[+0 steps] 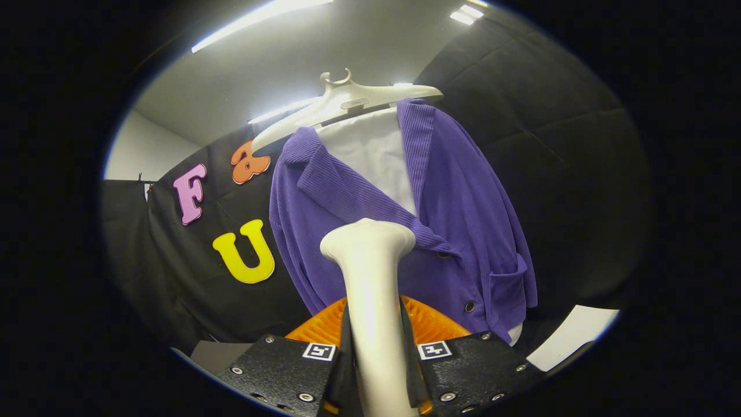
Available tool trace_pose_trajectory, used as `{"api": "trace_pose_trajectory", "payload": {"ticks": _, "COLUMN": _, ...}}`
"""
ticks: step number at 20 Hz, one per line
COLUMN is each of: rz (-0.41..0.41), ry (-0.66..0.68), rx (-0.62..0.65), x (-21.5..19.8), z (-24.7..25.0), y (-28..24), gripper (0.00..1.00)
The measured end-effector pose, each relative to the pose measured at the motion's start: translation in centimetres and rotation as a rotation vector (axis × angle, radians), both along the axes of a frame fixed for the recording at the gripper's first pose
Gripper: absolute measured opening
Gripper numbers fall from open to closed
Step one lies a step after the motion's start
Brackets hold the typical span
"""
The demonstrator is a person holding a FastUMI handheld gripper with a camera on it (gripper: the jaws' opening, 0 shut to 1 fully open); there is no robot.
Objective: Iron the clothes twice with a garment steamer, once on the left side and once on the right side.
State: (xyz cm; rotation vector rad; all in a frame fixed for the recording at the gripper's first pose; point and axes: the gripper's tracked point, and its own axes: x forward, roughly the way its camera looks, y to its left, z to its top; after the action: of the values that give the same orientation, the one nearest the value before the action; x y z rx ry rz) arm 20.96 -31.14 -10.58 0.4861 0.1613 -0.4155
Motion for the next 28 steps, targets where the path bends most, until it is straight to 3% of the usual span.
{"api": "trace_pose_trajectory", "payload": {"ticks": 9, "rz": 0.041, "ry": 0.16, "rx": 0.007, "x": -1.9, "z": -7.5, "y": 1.7, "gripper": 0.37}}
{"api": "trace_pose_trajectory", "payload": {"ticks": 20, "rz": 0.033, "ry": 0.247, "rx": 0.071, "x": -3.9, "z": -14.5, "y": 2.7, "gripper": 0.38}}
{"api": "trace_pose_trajectory", "payload": {"ticks": 28, "rz": 0.009, "ry": 0.247, "rx": 0.123, "x": -6.2, "z": -16.7, "y": 2.8, "gripper": 0.37}}
